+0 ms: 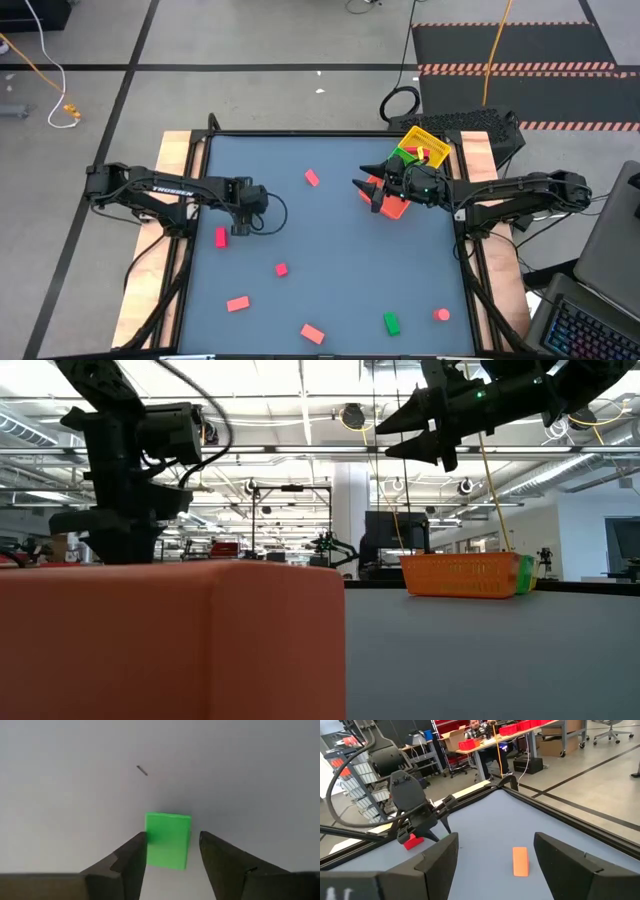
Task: Sort & place blocks by color
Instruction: Put the green block into the green bin
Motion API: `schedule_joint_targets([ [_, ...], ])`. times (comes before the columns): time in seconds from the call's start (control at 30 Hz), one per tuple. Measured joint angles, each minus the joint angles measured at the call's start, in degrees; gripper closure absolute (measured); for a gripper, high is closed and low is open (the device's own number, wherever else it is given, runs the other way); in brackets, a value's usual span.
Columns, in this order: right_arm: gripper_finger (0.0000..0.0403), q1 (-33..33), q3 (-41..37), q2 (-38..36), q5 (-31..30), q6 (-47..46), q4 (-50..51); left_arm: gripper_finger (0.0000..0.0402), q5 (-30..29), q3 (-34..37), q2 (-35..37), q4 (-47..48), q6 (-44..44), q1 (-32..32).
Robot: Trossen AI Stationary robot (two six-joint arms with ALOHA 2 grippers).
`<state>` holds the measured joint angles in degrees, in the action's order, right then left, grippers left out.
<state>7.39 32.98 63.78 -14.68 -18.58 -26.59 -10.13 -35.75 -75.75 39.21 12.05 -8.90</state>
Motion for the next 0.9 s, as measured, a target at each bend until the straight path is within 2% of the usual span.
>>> schedule_joint_targets([
  [0.43,0.0149,0.0,0.0,0.0,0.0,0.1,-0.1,0.0227,1.9,5.9,0.3,-8.5,1.3,-3.5],
  [0.9,0.0149,0.0,0.0,0.0,0.0,0.2,-0.1,0.0227,1.3,5.4,0.0,-9.2,-6.7,-3.3],
])
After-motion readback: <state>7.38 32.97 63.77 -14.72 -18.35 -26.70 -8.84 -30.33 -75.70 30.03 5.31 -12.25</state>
